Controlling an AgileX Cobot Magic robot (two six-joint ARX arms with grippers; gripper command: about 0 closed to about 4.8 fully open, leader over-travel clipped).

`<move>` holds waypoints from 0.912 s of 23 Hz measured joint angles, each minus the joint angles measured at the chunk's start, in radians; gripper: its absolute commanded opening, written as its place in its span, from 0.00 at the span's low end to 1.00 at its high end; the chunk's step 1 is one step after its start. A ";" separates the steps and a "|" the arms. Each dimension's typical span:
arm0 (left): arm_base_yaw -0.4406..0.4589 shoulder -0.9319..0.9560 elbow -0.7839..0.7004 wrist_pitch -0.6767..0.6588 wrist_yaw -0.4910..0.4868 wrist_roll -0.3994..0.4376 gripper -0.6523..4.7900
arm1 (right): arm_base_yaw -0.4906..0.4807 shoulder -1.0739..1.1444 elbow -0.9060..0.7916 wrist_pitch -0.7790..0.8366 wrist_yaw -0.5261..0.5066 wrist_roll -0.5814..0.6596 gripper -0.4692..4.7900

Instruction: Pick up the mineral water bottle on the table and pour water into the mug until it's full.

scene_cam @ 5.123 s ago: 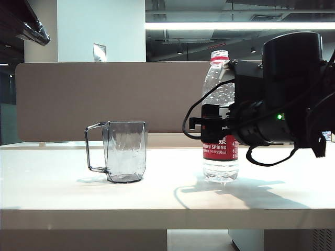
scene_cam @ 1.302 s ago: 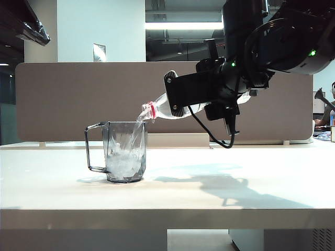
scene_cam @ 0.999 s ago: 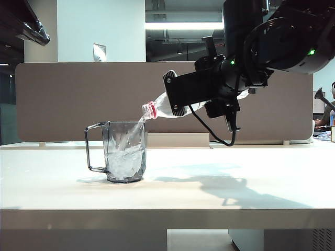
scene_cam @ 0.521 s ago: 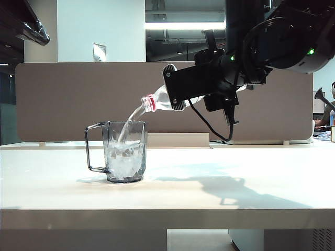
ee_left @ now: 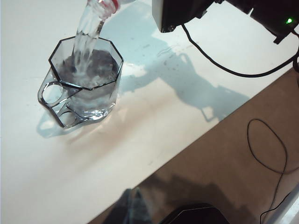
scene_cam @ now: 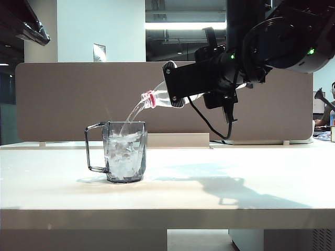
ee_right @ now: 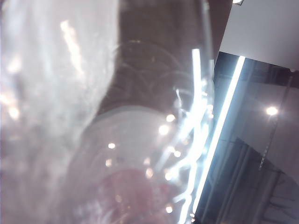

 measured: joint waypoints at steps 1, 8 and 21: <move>0.000 0.000 0.000 0.000 0.000 0.000 0.11 | 0.000 0.000 0.000 0.005 -0.009 0.000 0.47; 0.000 0.000 0.000 0.000 0.000 0.000 0.11 | 0.000 -0.001 0.002 0.006 -0.013 0.080 0.47; 0.000 0.000 0.000 0.000 0.000 0.000 0.11 | 0.006 -0.002 -0.002 -0.101 -0.040 1.119 0.47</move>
